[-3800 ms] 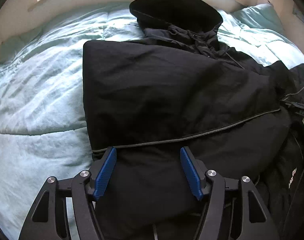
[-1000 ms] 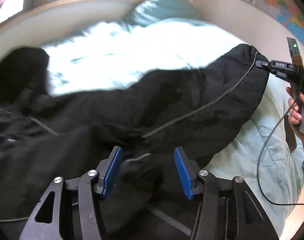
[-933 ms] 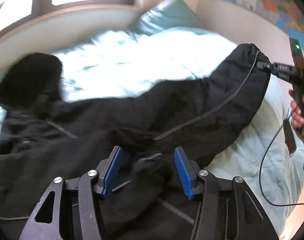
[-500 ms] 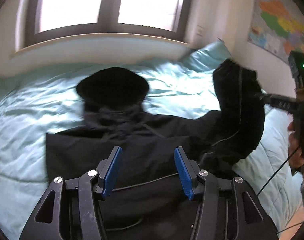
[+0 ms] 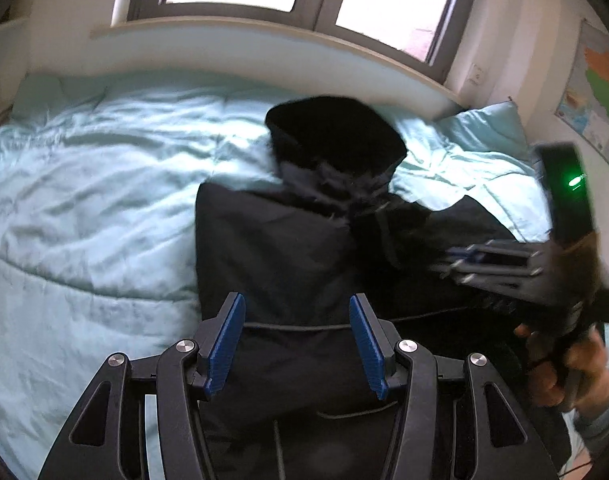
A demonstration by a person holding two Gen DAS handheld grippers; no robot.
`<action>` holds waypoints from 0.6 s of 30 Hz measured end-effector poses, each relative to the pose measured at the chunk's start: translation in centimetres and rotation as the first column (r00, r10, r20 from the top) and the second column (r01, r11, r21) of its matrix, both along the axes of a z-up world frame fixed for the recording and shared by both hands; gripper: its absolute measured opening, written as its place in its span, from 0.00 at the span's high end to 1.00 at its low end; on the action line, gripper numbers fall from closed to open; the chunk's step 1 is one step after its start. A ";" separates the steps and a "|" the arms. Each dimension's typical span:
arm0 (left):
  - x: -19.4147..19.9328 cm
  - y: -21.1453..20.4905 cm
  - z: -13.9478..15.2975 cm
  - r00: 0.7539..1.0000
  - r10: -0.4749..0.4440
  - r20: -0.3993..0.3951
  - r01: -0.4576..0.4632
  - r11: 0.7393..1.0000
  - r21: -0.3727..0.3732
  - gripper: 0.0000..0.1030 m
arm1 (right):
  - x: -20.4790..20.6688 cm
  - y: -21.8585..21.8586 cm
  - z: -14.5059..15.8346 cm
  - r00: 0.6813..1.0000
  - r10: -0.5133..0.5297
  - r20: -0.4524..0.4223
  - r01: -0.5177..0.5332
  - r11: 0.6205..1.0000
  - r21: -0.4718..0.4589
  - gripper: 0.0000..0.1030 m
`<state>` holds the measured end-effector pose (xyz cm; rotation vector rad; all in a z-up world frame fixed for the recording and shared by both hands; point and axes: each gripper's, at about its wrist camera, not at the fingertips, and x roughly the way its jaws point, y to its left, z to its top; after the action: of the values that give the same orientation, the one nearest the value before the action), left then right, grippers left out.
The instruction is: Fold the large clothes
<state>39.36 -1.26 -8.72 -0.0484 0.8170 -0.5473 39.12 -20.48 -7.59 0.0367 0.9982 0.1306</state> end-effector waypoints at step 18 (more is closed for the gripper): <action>5.2 -6.4 -4.7 0.965 -0.069 -0.252 0.046 0.994 -0.095 0.37 | -9.3 -15.3 6.1 0.985 -0.097 0.142 0.081 0.990 0.115 0.35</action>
<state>44.53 -7.63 -13.38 -0.1795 1.0471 -0.6404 29.82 -35.78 -1.51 0.1688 0.8393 0.1038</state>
